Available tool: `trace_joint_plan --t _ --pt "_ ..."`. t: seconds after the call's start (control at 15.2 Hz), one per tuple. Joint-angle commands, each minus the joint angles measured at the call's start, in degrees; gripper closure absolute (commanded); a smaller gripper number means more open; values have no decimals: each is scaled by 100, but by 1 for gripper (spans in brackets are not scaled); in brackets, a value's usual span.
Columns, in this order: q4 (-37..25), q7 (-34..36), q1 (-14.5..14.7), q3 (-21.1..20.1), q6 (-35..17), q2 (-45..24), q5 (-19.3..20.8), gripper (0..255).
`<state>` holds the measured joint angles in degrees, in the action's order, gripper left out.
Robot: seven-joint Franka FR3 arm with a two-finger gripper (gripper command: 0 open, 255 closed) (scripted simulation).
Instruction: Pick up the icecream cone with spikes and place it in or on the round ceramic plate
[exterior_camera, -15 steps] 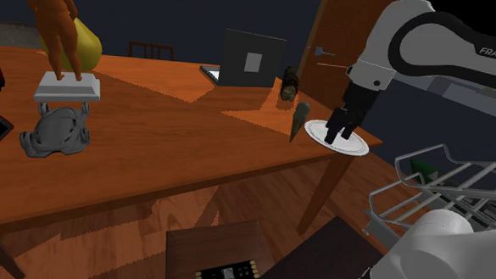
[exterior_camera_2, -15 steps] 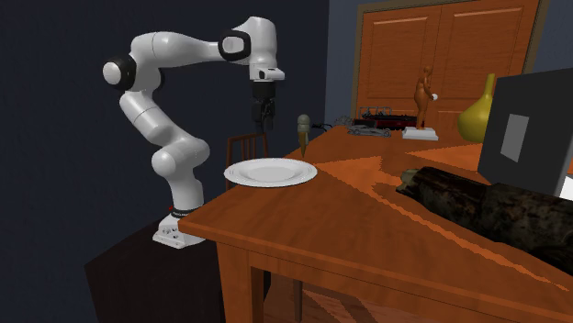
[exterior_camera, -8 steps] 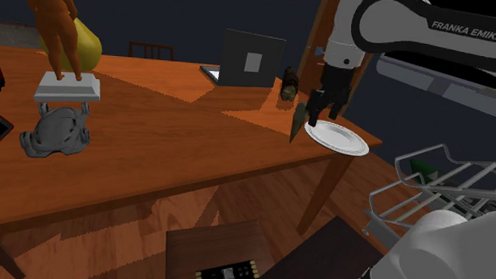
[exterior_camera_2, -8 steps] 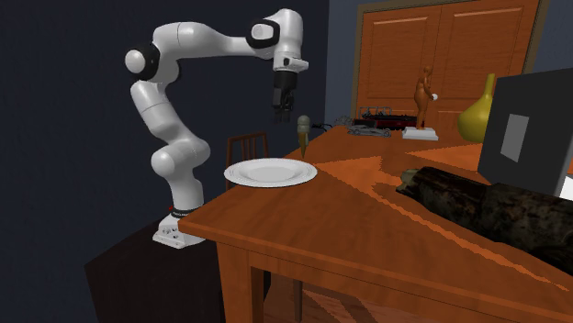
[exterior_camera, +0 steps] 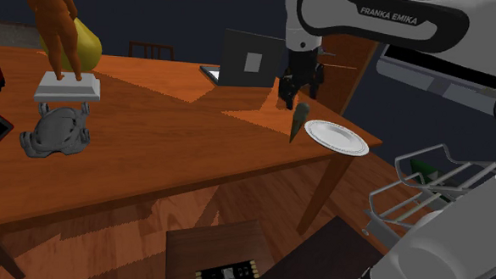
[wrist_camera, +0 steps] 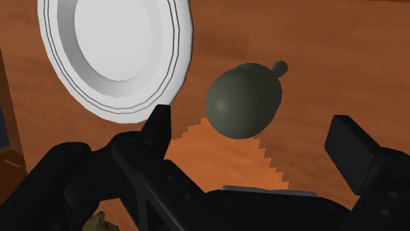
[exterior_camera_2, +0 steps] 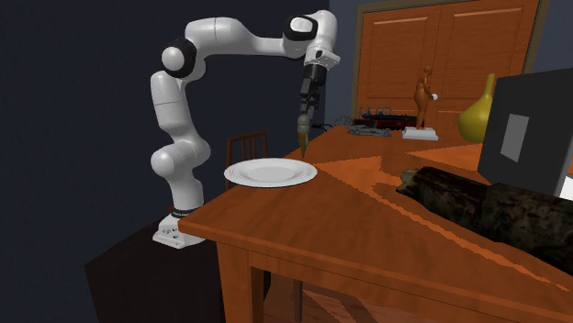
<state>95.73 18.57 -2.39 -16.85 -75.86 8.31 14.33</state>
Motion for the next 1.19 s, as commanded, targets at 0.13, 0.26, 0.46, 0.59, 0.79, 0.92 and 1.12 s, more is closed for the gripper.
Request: trace_joint_plan --t 0.13,0.26,0.46,0.59,0.79,0.92,1.12 --pt "374 21 -22 38 -274 87 19 0" --pt "602 11 -36 71 -437 164 5 0" --pt "667 9 -40 80 -483 185 2 0" --pt "667 9 -40 80 -483 185 2 0" --pt "665 9 -40 80 -482 184 2 0" --pt "665 9 -40 80 -482 184 2 255" --pt "665 9 -40 80 -482 185 2 255"
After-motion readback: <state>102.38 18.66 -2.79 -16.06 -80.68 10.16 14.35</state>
